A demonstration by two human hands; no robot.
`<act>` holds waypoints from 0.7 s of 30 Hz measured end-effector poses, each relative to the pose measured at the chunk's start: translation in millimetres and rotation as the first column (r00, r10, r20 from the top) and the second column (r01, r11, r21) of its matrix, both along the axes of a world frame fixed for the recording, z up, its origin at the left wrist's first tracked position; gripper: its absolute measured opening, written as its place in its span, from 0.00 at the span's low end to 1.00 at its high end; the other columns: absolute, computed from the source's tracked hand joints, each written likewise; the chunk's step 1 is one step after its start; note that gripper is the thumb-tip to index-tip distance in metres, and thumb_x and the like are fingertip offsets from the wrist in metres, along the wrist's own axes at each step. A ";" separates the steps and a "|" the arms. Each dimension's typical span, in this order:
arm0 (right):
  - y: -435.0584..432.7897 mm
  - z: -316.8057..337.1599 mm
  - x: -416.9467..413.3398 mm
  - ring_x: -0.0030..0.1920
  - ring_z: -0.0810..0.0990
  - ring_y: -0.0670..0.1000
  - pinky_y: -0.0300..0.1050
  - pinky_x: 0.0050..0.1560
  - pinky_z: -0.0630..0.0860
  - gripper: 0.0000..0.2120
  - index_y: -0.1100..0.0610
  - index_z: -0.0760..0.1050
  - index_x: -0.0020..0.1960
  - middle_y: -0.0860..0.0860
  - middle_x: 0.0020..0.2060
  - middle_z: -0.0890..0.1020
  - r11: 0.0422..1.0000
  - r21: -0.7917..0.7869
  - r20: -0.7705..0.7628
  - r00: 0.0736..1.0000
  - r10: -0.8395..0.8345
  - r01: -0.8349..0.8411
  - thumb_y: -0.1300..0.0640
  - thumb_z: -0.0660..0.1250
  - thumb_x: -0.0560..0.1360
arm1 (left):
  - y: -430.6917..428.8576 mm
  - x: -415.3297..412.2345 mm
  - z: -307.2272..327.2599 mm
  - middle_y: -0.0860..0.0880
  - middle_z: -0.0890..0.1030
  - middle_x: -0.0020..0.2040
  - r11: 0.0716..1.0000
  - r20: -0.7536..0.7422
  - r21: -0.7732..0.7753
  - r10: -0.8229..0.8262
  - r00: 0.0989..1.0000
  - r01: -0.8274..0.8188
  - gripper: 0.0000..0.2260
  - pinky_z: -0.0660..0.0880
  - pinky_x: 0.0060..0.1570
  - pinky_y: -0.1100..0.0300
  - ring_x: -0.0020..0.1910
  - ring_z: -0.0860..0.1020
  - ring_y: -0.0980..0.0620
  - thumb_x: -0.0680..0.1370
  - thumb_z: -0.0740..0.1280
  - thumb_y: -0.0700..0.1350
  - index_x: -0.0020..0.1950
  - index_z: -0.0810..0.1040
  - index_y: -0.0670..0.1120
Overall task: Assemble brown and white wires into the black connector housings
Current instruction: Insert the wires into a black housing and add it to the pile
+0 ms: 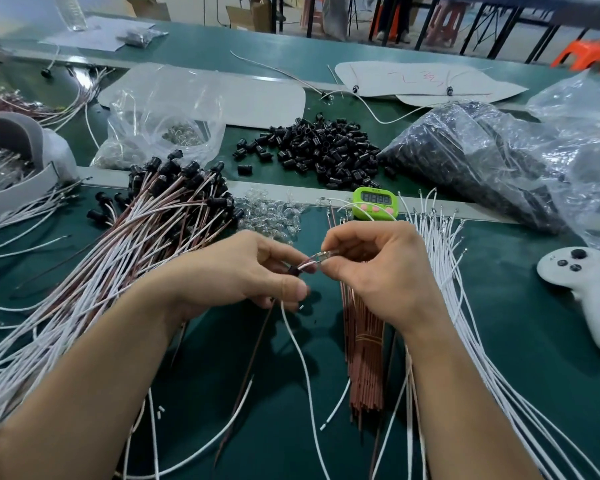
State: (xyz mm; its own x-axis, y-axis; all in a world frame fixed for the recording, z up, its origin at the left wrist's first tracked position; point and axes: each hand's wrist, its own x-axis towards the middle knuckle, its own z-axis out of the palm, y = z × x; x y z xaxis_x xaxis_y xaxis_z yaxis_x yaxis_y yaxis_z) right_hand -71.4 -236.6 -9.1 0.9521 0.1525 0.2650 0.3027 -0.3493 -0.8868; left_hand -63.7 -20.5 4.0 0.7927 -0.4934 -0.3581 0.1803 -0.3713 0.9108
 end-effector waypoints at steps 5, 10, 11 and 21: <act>-9.3 1.5 5.5 0.33 0.82 0.45 0.37 0.37 0.78 0.11 0.53 0.85 0.39 0.47 0.33 0.86 0.995 0.066 -0.013 0.997 -0.070 0.071 0.68 0.80 0.66 | 0.9 0.4 -0.7 0.41 0.86 0.45 0.993 -0.122 -0.117 -0.043 0.992 0.028 0.13 0.79 0.38 0.64 0.40 0.85 0.48 0.75 0.73 0.43 0.56 0.77 0.39; -12.9 14.3 10.4 0.35 0.82 0.49 0.43 0.39 0.81 0.12 0.56 0.85 0.40 0.50 0.34 0.86 0.978 0.195 -0.003 0.997 -0.073 0.072 0.72 0.79 0.66 | -9.4 0.0 1.8 0.46 0.79 0.35 0.941 -0.114 -0.299 0.131 0.985 -0.159 0.04 0.76 0.40 0.64 0.34 0.76 0.52 0.74 0.71 0.37 0.45 0.83 0.45; -12.2 16.6 10.7 0.35 0.82 0.49 0.43 0.39 0.81 0.12 0.57 0.85 0.40 0.50 0.34 0.85 0.972 0.226 -0.006 0.998 -0.065 0.065 0.73 0.78 0.66 | -10.5 0.2 2.2 0.47 0.77 0.35 0.926 -0.114 -0.316 0.181 0.977 -0.208 0.08 0.75 0.40 0.64 0.34 0.74 0.53 0.76 0.69 0.36 0.43 0.85 0.46; -9.9 17.4 4.1 0.35 0.83 0.49 0.46 0.40 0.81 0.10 0.56 0.86 0.40 0.51 0.34 0.86 0.984 0.136 -0.010 0.994 -0.112 0.112 0.70 0.79 0.65 | -14.6 -0.4 7.1 0.49 0.80 0.33 0.870 0.006 -0.290 0.419 0.908 -0.399 0.08 0.73 0.30 0.67 0.29 0.76 0.54 0.77 0.71 0.35 0.44 0.87 0.46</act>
State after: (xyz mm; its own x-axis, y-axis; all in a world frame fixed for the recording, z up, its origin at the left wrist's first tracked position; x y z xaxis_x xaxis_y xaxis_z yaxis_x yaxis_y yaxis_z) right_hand -67.3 -246.5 8.3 0.9618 0.0075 0.2737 0.2664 -0.2567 -0.9290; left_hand -64.0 -35.1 11.1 0.9621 -0.1905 -0.1952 0.1971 -0.0095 0.9803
